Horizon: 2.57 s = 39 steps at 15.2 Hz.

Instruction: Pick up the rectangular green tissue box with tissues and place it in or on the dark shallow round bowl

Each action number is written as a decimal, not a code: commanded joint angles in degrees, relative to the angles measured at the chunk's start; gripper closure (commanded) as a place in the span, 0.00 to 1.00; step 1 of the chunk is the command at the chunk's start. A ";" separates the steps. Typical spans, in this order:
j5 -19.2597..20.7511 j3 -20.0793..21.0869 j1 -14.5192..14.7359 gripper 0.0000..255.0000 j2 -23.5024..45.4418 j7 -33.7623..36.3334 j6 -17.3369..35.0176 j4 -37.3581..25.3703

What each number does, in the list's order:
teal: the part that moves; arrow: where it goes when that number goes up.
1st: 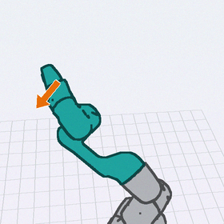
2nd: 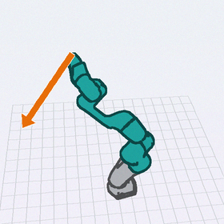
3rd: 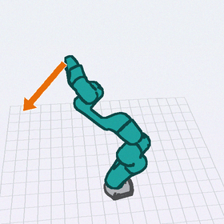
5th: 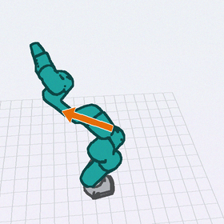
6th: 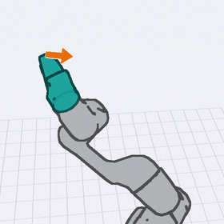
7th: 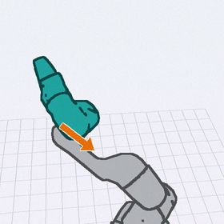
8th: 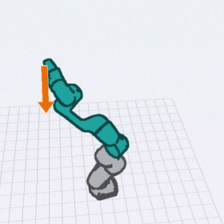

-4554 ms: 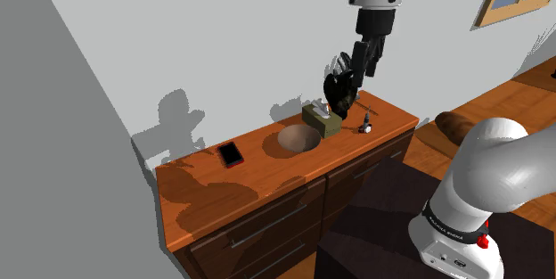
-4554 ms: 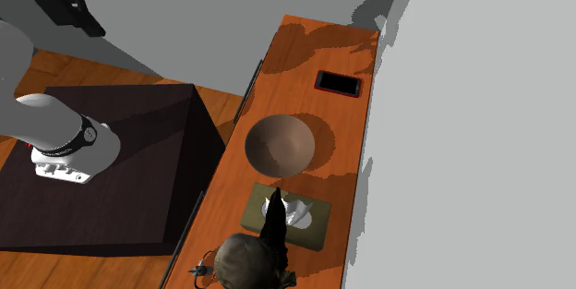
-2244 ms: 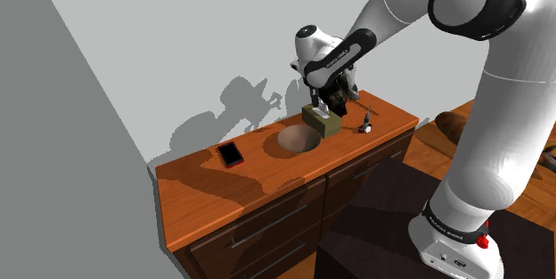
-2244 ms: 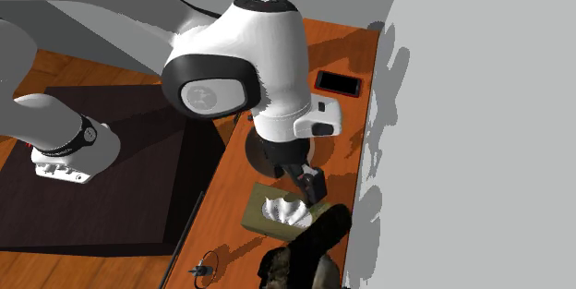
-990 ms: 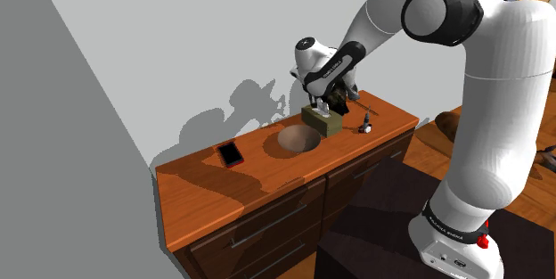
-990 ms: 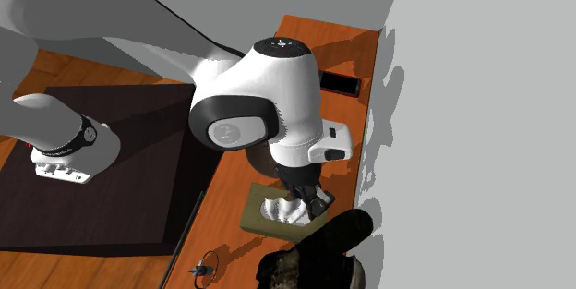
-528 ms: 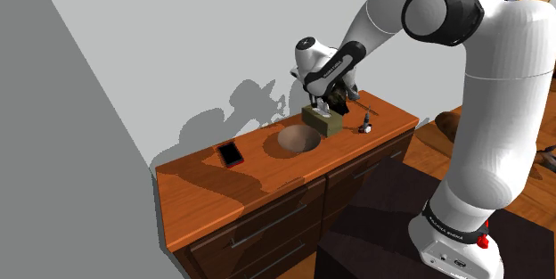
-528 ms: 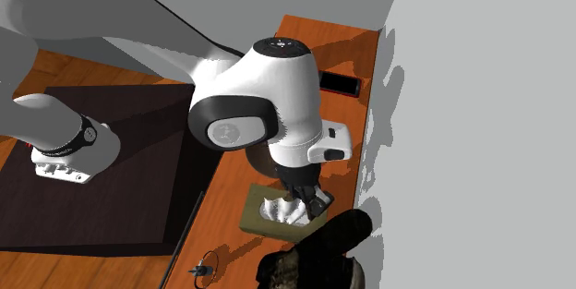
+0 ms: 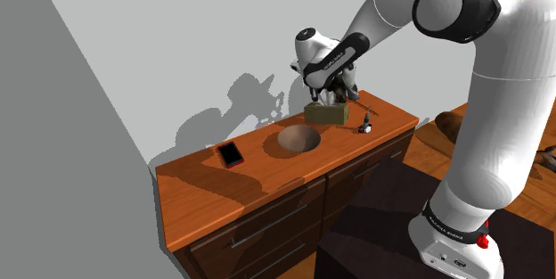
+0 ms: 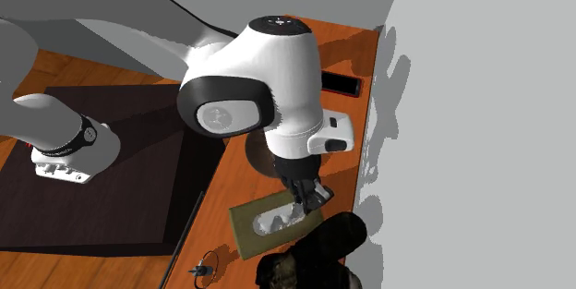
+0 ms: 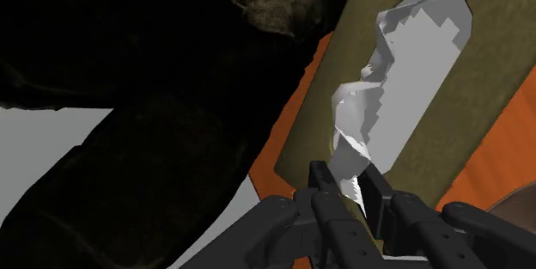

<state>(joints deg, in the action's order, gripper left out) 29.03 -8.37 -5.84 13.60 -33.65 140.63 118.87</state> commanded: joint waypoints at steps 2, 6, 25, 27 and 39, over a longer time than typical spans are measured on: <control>-0.81 0.19 -0.11 1.00 -1.18 -1.27 -1.79 -1.05; -1.73 0.44 -0.10 1.00 -2.90 -2.63 -4.28 -1.98; -2.80 6.35 6.69 1.00 -11.31 4.48 -18.56 -3.78; -2.93 7.67 8.14 1.00 -11.85 6.56 -20.60 -4.30; -1.60 9.65 10.28 1.00 -9.93 12.76 -18.24 -1.72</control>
<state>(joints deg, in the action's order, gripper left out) 27.23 1.34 4.50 3.46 -21.18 121.70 116.67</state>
